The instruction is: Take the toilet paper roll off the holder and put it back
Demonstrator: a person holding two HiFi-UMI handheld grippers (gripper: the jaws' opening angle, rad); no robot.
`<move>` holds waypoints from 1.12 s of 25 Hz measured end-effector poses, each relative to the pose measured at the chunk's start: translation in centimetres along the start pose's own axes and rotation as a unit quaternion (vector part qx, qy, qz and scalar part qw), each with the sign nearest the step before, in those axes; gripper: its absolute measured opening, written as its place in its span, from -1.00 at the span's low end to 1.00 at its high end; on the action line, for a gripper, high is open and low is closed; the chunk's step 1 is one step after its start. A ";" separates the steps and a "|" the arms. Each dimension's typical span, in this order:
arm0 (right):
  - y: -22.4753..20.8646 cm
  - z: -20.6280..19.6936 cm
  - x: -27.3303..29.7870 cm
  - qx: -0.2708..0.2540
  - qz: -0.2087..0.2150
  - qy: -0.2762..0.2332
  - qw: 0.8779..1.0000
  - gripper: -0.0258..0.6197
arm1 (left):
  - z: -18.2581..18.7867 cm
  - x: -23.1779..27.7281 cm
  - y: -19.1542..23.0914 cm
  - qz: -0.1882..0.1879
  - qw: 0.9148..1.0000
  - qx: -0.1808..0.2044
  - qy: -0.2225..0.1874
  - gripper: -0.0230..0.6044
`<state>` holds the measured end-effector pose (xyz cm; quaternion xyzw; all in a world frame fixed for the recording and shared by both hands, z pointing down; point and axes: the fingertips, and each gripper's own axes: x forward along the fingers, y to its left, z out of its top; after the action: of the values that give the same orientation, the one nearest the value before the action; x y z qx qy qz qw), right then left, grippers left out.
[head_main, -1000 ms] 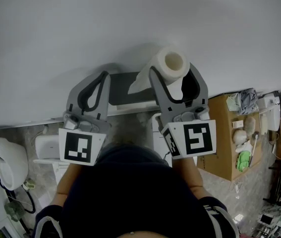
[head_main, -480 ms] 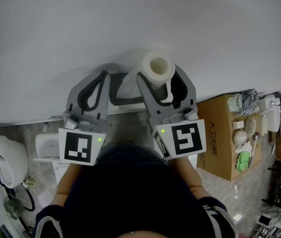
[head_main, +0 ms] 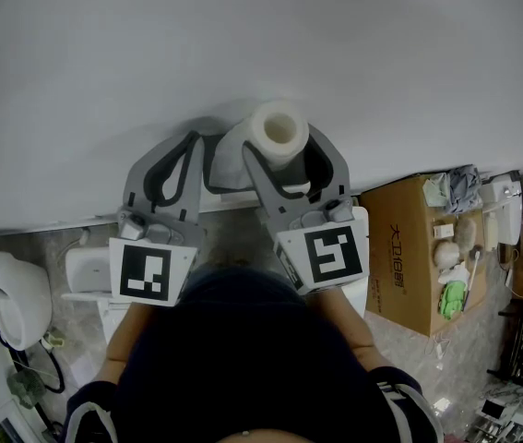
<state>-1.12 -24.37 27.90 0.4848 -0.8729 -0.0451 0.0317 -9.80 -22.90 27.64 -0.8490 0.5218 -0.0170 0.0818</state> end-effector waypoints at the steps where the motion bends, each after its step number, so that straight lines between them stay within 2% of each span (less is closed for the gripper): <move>1: 0.0 -0.2 0.0 0.001 0.000 0.001 1.000 0.00 | 0.0 0.0 0.0 0.000 1.000 0.000 0.000 -0.93; 28: 0.3 -2.3 0.5 0.007 0.013 0.037 0.999 0.00 | -0.1 0.3 -0.8 -0.006 1.000 -0.001 0.002 -0.93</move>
<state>-1.37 -24.75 30.19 0.4749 -0.8776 -0.0207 0.0613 -8.98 -22.89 27.83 -0.8521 0.5169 -0.0193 0.0799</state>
